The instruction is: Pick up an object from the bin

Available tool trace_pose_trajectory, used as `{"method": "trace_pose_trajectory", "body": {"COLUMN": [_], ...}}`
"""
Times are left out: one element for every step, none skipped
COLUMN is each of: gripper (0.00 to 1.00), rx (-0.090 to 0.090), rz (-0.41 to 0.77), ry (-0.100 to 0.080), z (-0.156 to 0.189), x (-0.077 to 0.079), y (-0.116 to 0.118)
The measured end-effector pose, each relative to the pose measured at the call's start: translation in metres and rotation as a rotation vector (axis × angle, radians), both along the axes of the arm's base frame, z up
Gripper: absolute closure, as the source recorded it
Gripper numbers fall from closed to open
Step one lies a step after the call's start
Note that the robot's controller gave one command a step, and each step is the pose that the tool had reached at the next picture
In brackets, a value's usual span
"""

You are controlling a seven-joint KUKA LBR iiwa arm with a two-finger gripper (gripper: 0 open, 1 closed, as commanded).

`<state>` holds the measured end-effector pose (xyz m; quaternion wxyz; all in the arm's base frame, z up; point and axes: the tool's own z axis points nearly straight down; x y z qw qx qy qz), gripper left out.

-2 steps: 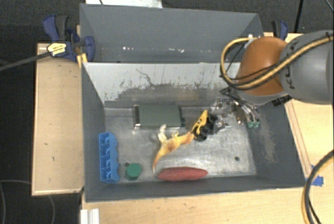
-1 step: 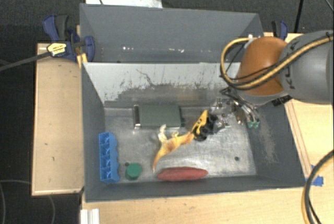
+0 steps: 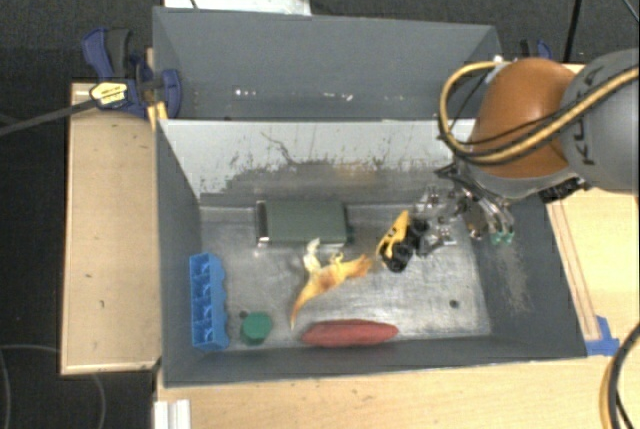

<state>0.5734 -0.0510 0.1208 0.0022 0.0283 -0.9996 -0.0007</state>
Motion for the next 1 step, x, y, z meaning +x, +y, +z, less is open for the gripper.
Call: {"method": "trace_pose_trajectory", "body": {"gripper": [1.0], "rx": [-0.001], "rz": [0.026], "ry": [-0.007], "z": [0.0738], "x": [-0.0052], "y": [0.0299]}}
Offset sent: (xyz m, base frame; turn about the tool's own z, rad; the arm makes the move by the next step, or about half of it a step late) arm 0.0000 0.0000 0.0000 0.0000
